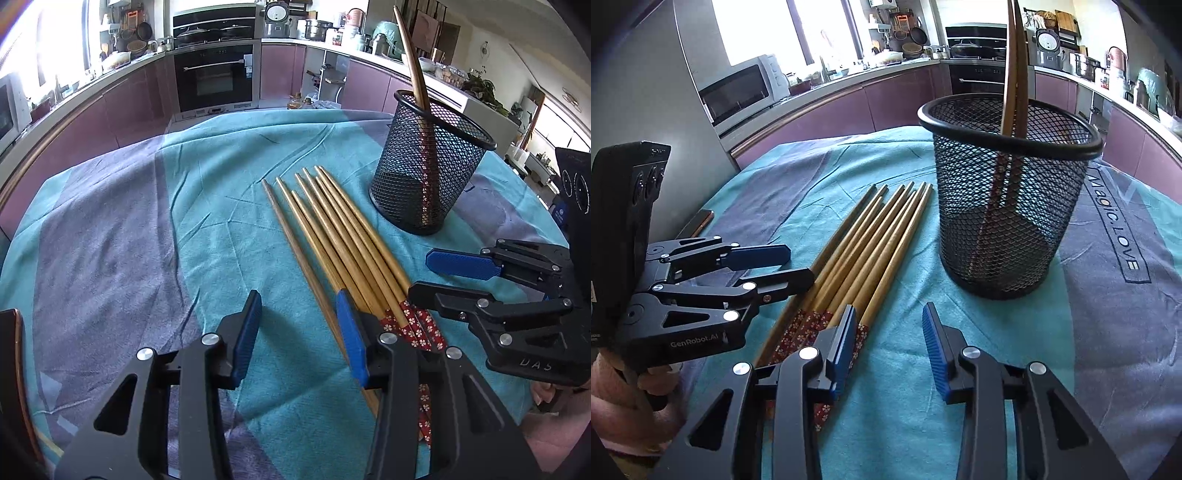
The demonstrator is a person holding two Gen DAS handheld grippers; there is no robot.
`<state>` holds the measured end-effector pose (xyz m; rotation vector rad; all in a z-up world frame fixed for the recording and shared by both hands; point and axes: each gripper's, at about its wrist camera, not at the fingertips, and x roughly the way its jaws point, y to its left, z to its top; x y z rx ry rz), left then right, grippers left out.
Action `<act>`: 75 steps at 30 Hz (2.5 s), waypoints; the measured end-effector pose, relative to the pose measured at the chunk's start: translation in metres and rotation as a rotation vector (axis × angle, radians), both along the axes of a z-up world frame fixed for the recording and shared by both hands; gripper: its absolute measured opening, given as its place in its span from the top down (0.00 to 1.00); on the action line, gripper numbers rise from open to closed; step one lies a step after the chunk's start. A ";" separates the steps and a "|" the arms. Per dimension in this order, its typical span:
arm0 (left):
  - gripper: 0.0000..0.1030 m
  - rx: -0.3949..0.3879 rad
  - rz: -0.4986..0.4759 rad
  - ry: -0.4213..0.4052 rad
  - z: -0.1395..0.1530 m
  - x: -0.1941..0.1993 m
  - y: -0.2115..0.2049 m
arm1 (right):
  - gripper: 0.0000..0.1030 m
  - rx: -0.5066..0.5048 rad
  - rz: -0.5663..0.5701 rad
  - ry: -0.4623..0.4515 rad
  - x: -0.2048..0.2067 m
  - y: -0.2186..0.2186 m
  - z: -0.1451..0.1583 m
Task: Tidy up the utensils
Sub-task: 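Withdraw both grippers from the cup back toward the chopstick pile, then grasp another chopstick with the left gripper while the right gripper grasps one, then lift the chopsticks upright with the left gripper while the right gripper lifts its own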
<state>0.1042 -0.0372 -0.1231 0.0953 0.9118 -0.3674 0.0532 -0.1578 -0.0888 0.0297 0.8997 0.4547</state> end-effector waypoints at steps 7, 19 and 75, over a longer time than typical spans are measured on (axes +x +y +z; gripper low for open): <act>0.61 -0.006 -0.005 0.019 0.001 0.005 0.001 | 0.68 -0.054 -0.014 0.002 0.003 0.001 0.001; 0.73 0.014 -0.006 0.030 0.001 0.025 -0.008 | 0.79 -0.086 -0.049 -0.007 0.023 0.016 -0.001; 0.93 -0.107 -0.072 0.074 0.006 0.025 -0.007 | 0.94 0.049 0.036 -0.024 0.015 0.000 0.019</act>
